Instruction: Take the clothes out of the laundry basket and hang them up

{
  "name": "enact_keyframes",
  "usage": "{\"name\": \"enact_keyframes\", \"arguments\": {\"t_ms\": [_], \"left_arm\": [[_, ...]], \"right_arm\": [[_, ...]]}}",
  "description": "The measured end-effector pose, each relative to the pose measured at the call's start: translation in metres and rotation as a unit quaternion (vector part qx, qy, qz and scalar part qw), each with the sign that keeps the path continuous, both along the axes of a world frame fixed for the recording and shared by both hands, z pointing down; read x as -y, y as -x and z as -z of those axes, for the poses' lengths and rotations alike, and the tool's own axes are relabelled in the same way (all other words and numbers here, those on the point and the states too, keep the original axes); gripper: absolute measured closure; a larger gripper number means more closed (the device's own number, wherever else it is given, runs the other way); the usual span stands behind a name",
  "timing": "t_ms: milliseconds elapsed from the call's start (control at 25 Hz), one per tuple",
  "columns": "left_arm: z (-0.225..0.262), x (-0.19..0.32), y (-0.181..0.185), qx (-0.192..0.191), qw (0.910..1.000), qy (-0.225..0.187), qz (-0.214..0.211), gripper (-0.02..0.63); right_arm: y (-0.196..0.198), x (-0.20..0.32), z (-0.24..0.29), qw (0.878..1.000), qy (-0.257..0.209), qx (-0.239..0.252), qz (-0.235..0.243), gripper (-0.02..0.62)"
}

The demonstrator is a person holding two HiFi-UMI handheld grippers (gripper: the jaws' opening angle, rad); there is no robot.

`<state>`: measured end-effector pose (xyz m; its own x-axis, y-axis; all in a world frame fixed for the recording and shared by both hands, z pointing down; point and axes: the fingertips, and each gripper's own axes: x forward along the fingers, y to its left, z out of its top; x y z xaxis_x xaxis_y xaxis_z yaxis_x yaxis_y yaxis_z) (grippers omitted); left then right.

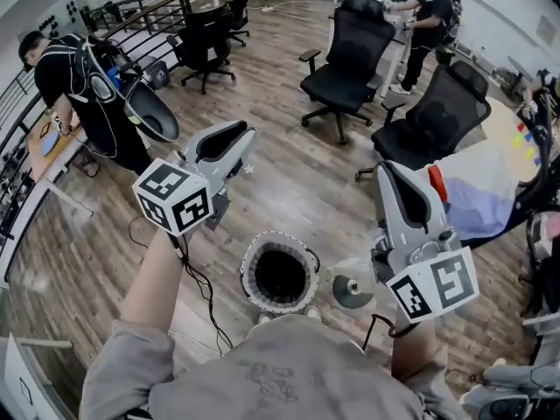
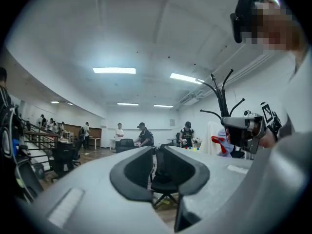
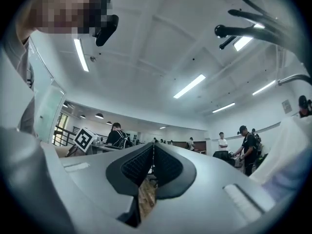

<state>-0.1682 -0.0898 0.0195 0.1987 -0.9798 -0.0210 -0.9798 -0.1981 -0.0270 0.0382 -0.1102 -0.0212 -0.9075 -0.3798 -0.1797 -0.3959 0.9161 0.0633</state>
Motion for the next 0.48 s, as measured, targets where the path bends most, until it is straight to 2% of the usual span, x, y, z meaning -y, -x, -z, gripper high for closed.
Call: {"name": "enact_keyframes", "arguments": {"t_ms": [200,480], "left_arm": [[-0.012,-0.047,0.012,0.034,0.9971,0.008,0.068,0.563],[-0.031,-0.089,0.024,0.034,0.9908,0.018,0.13,0.577]], "right_arm": [[0.031,-0.018,-0.018,0.999,0.004,-0.011,0.051,0.571],[0.06,-0.029,-0.049,0.995,0.027,-0.032,0.095,0.571]]}}
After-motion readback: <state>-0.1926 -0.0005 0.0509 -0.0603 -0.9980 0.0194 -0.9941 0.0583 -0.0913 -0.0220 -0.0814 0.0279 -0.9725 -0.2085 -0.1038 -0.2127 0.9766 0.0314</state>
